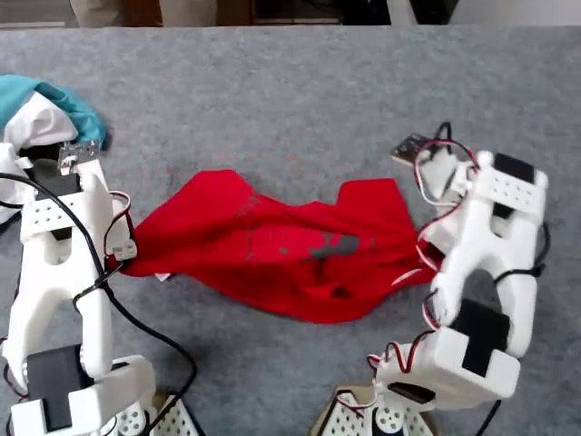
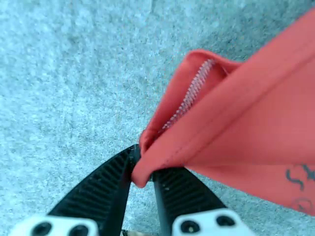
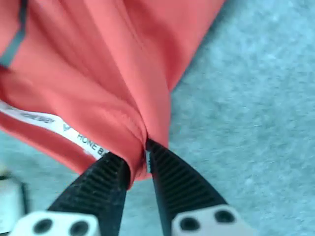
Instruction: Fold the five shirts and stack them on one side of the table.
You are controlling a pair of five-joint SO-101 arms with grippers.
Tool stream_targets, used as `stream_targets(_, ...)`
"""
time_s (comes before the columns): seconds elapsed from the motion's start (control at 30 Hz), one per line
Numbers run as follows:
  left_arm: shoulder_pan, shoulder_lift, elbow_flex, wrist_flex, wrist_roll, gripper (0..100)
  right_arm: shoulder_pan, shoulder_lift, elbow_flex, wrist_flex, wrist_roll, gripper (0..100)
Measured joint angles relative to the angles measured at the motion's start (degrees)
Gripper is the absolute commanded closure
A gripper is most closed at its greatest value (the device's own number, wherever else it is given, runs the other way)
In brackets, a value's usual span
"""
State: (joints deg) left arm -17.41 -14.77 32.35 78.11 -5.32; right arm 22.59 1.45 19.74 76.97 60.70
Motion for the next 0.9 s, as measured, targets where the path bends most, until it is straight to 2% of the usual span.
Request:
stream_targets(0.13,0.0,0.0,-1.9,2.6,-1.3,98,2.2,-1.0,0.7,0.2,5.2,78.8)
stream_targets(0.33,-1.9,0.0,-1.9,10.4,-9.7,98,3.3,-12.1,0.7,11.1,18.2,77.9)
stream_targets(0.43,-6.3,-0.1,-2.0,13.9,-15.2,98,3.3,-19.8,0.6,13.1,20.0,77.8)
stream_targets(0.53,-11.8,-0.1,-2.0,16.5,-21.5,98,1.1,-22.8,-0.4,10.3,14.6,77.7)
stream_targets(0.73,-20.3,-0.1,-2.0,17.3,-29.0,98,-9.8,-18.4,-3.3,4.5,-4.7,77.8)
stream_targets(0.8,-23.1,-0.1,-2.0,17.3,-31.3,98,-13.5,-15.8,-5.5,6.4,-7.5,78.0)
stream_targets(0.9,-28.3,-0.1,-2.5,17.3,-35.0,98,-15.8,-14.2,-8.6,11.3,-7.5,78.1)
